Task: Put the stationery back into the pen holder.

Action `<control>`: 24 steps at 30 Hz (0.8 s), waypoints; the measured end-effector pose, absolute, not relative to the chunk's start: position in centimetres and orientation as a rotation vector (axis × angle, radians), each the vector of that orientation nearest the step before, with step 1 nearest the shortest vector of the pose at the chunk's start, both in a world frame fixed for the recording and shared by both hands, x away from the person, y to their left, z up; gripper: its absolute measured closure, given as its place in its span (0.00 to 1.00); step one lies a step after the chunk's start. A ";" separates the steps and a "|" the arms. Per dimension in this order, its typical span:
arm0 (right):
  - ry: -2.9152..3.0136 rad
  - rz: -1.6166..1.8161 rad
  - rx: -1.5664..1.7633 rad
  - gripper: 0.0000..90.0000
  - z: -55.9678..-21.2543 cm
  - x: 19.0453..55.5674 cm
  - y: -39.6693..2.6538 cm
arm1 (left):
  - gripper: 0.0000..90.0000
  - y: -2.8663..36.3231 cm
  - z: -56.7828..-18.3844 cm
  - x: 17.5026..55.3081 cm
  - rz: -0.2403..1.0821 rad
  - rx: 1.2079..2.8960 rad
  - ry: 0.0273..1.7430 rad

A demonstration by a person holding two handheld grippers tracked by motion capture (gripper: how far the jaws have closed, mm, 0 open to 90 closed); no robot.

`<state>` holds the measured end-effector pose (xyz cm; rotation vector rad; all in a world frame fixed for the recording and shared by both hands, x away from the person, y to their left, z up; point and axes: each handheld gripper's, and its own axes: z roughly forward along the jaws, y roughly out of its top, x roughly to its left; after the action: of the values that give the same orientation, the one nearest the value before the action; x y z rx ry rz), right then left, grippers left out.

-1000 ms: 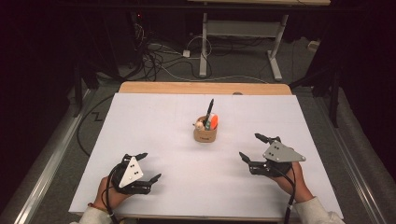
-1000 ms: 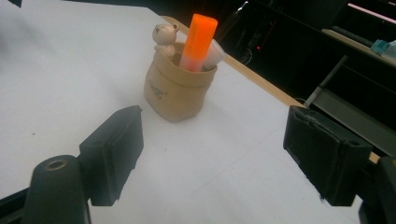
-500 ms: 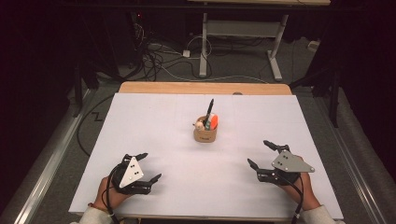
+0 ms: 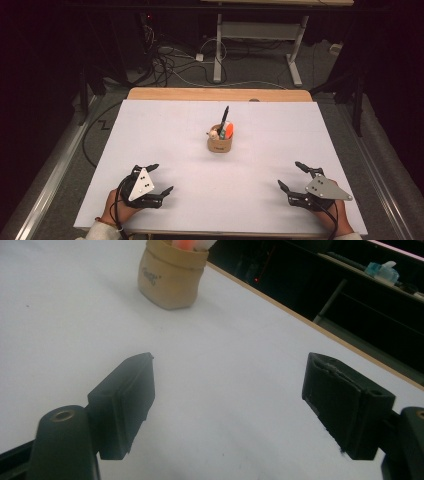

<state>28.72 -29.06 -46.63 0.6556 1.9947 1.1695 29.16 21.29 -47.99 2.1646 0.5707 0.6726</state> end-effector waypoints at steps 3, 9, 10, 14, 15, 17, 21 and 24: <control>1.994 1.167 0.663 0.24 -47.0 28.4 -29.5 | 0.18 21.3 -48.0 29.3 0.672 2.163 0.570; 2.003 1.180 0.679 0.24 -47.4 28.0 -30.0 | 0.18 21.3 -48.0 29.3 0.674 2.164 0.569; 2.003 1.181 0.678 0.24 -47.4 28.0 -29.9 | 0.18 21.3 -48.0 29.3 0.673 2.165 0.571; 2.003 1.191 0.683 0.24 -47.3 28.0 -29.9 | 0.18 21.3 -47.9 29.2 0.674 2.163 0.567; 2.000 1.189 0.679 0.24 -47.3 28.0 -29.9 | 0.18 21.3 -47.9 29.1 0.676 2.163 0.564; 2.000 1.198 0.676 0.24 -47.2 28.0 -29.9 | 0.18 21.2 -47.9 29.1 0.676 2.167 0.560; 1.989 1.210 0.684 0.25 -47.1 27.9 -30.0 | 0.18 21.1 -47.9 29.1 0.675 2.163 0.557; 1.989 1.190 0.678 0.25 -47.0 28.0 -29.9 | 0.18 21.1 -47.9 29.1 0.673 2.166 0.557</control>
<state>27.98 -29.94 -47.04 0.6778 1.9886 1.1899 29.10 21.13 -47.95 2.1657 0.5571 0.6725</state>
